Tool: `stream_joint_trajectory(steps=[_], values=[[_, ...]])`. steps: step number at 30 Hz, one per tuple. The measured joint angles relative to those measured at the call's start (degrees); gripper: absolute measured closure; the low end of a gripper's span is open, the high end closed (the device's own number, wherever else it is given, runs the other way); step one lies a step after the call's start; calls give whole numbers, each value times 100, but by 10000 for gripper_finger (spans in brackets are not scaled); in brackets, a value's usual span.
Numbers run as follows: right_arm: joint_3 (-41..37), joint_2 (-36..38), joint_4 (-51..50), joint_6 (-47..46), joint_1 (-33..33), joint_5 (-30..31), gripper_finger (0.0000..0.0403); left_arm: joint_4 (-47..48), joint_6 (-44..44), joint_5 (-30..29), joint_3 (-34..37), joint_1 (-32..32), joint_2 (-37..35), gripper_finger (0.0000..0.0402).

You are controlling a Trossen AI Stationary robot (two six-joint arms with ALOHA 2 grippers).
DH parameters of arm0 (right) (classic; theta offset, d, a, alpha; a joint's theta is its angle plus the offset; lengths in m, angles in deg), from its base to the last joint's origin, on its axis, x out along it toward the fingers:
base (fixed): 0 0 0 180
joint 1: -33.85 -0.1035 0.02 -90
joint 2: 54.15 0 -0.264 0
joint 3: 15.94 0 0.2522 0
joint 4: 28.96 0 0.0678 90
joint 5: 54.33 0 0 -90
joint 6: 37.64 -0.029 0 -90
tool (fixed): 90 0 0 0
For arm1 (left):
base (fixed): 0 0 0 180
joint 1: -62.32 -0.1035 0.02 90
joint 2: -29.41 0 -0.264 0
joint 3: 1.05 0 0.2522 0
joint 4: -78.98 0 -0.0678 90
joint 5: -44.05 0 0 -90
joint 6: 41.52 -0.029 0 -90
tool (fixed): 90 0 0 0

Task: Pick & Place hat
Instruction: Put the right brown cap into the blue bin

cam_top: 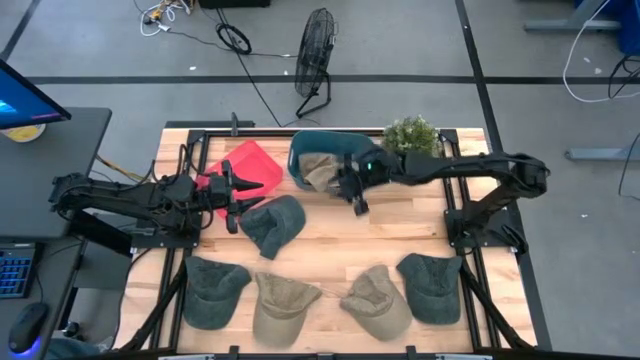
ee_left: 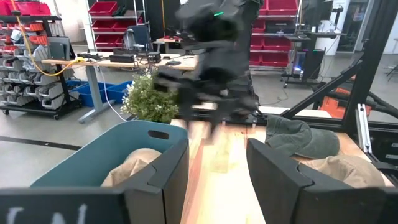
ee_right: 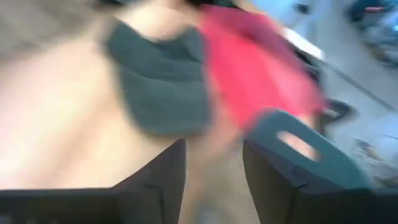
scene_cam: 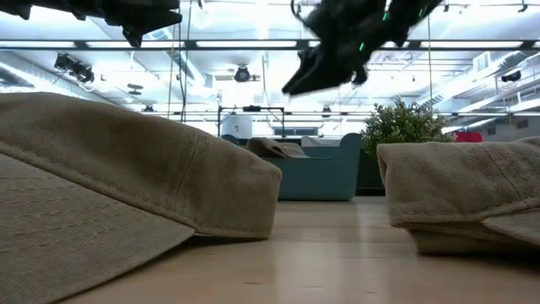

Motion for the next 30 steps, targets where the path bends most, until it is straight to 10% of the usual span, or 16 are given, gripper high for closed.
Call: stream_joint_trajectory(steps=[11,30], values=[[129,73,-1779,-2939,-2309,-366,241,55,0,0,0,2,2,236],[-1033,-194,-331,-5754,-4029,-653,240,168,452,0,2,1,2,236]])
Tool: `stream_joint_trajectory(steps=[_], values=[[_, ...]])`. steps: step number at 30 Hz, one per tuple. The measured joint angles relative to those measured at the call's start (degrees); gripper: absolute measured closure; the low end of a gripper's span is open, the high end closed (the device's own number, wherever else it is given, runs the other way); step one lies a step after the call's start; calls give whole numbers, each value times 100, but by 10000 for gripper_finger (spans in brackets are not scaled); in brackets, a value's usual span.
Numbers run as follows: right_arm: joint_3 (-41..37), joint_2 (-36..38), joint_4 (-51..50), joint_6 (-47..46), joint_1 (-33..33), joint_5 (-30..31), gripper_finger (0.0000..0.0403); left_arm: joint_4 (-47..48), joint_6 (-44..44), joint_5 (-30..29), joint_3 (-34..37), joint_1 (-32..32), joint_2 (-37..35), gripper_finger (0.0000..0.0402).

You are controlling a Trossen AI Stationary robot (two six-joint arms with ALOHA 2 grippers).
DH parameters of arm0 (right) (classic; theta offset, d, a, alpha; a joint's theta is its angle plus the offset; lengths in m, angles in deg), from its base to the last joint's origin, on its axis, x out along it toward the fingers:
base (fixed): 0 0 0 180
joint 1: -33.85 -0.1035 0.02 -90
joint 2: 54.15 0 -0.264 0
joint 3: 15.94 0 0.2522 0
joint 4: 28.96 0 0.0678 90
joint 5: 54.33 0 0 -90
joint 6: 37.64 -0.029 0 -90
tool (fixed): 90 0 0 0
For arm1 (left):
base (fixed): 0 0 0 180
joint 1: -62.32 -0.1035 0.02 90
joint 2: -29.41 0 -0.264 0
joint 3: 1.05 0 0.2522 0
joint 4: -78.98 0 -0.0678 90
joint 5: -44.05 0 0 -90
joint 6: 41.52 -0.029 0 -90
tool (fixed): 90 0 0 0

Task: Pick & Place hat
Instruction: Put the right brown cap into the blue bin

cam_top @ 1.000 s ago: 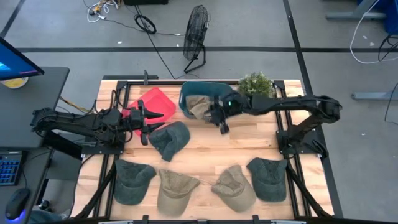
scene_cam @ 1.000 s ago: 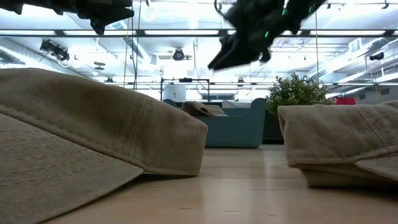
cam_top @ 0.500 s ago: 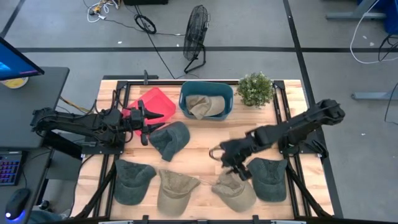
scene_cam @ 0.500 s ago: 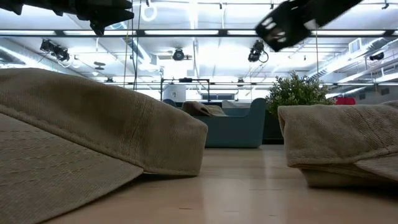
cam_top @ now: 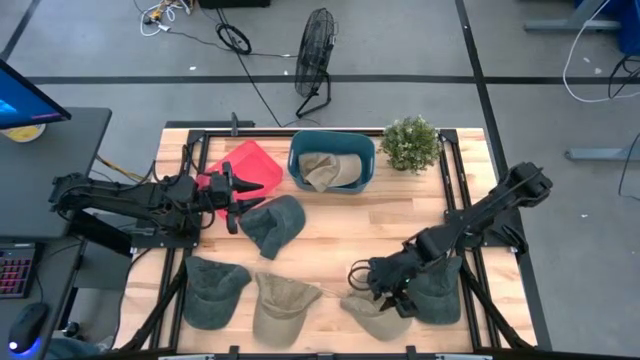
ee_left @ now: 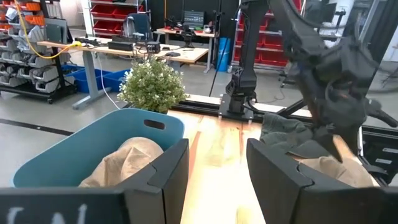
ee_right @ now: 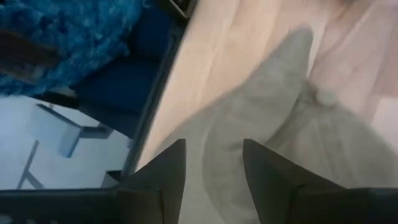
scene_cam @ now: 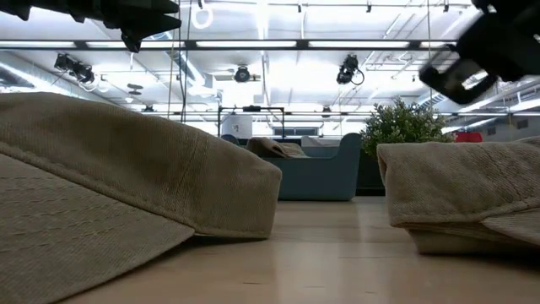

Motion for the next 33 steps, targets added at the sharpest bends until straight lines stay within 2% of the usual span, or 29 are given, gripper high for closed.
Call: stream_joint_trajectory(steps=[11,14,17,20,22,28,31,33], values=[[-324,-632,564,10,-175,32,244,-13,1,0,-1,1,-2,236],[-318,-759,648,122,-168,-75,264,-10,1,0,0,1,-2,236],[-316,-770,717,296,-161,-100,308,1,1,0,0,1,-2,236],[-316,-710,773,359,-105,-227,369,6,1,0,0,1,-2,236],[-318,-646,758,317,-29,-331,391,7,-8,0,0,1,-2,236],[-167,-211,492,289,286,-369,387,2,-93,0,0,1,-2,236],[49,82,130,755,492,-344,396,0,-96,0,0,1,-2,236],[236,255,-171,1183,641,-89,395,0,-97,0,0,1,-2,236]])
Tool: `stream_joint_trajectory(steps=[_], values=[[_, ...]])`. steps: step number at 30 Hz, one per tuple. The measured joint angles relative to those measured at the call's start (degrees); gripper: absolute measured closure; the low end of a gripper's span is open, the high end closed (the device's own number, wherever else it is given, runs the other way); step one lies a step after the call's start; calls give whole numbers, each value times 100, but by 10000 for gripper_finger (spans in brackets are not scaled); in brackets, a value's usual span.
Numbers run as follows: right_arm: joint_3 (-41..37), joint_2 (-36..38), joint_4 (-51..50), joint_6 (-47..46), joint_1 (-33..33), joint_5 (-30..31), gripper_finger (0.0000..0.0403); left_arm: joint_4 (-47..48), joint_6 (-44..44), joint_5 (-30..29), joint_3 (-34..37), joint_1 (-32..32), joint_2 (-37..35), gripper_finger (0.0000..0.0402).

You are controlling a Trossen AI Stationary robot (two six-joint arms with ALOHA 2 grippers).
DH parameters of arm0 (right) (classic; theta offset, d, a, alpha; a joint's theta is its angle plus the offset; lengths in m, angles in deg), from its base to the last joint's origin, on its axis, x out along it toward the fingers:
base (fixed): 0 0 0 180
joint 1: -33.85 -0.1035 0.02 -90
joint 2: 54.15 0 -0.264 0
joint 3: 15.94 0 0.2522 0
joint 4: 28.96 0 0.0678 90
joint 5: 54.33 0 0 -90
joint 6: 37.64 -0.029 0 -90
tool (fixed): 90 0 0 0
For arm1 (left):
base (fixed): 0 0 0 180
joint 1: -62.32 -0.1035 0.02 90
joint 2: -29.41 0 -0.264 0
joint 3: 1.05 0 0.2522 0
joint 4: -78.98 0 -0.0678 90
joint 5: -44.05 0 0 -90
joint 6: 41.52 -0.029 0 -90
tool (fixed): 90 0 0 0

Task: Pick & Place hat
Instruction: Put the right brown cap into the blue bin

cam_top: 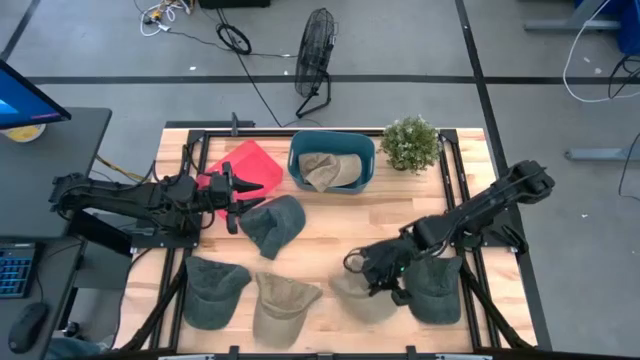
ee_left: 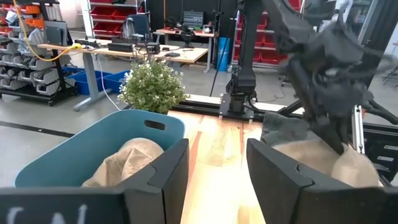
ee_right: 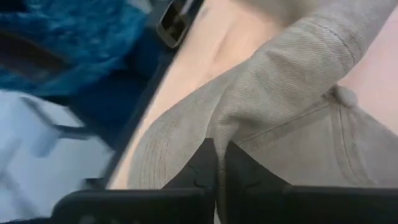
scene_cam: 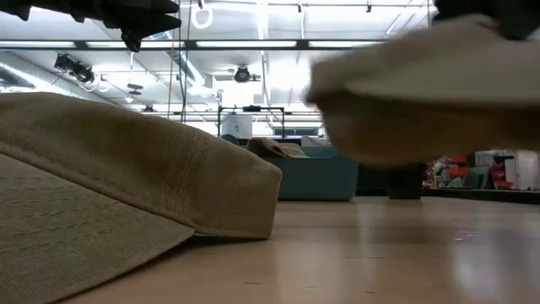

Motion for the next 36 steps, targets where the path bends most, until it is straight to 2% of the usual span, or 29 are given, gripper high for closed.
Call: stream_joint_trajectory(steps=[3,9,16,20,23,29,36], values=[[385,237,-565,889,264,509,394,-6,-3,0,0,-2,0,236],[1173,477,-1541,3438,873,2096,394,-6,-16,0,0,-1,0,236],[1703,478,-1768,6492,1822,3074,394,11,-16,0,0,0,0,236],[1817,478,-1724,7880,2496,3089,394,79,-16,0,0,-2,0,236],[1816,448,-1703,8544,3037,2892,394,117,-16,0,-2,-2,0,236],[1818,126,-1692,8622,4006,1826,394,129,-16,0,-1,-2,0,236],[1817,-588,-1646,8883,4487,1325,394,133,-14,0,-1,-2,0,236]])
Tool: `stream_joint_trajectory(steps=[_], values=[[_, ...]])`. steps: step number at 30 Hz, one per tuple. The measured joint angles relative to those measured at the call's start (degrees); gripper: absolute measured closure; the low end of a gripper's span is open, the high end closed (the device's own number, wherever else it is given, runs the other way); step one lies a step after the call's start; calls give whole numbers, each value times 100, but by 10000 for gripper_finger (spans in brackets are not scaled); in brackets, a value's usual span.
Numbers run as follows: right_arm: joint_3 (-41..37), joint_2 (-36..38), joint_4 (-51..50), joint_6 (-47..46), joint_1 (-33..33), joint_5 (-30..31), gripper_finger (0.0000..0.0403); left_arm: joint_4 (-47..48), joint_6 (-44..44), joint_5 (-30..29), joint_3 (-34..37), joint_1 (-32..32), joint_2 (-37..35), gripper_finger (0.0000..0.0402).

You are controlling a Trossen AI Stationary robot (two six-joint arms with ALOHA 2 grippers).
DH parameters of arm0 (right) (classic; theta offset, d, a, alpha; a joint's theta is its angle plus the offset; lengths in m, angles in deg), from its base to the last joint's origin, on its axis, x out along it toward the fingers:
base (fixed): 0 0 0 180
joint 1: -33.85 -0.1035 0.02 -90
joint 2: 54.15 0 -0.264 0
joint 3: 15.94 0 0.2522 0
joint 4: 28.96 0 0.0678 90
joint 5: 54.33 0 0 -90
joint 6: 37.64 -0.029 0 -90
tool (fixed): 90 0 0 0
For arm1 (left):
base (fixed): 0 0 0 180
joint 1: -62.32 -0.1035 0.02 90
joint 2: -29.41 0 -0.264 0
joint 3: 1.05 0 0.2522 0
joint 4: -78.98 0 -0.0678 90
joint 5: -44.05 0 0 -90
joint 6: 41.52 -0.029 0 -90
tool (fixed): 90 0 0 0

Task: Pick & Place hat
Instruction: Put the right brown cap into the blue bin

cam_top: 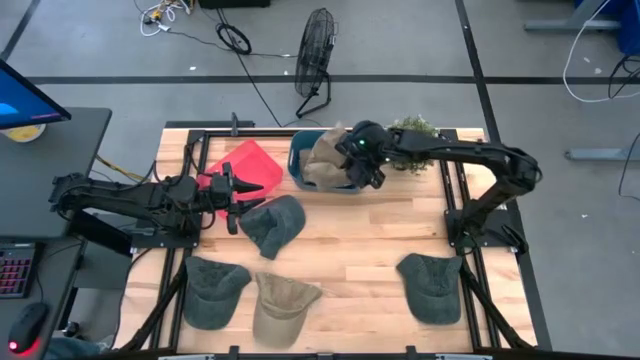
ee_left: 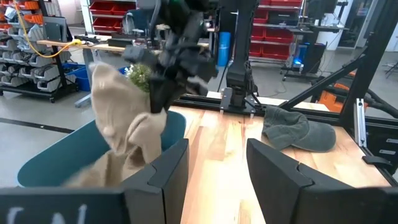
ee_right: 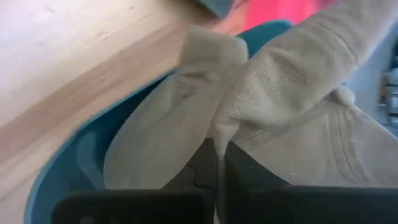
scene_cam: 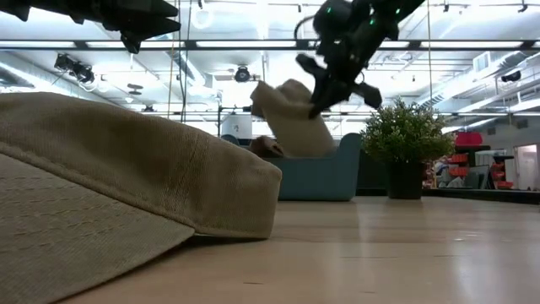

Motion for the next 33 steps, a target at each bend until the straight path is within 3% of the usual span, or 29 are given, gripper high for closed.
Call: stream_joint_trajectory(steps=[14,24,33], values=[[17,-961,62,498,47,-31,391,7,65,0,1,0,0,236],[-6,-946,472,-1251,45,25,339,7,61,-29,1,0,0,236],[-6,-728,376,-1665,-248,142,275,6,66,-41,0,0,0,236]])
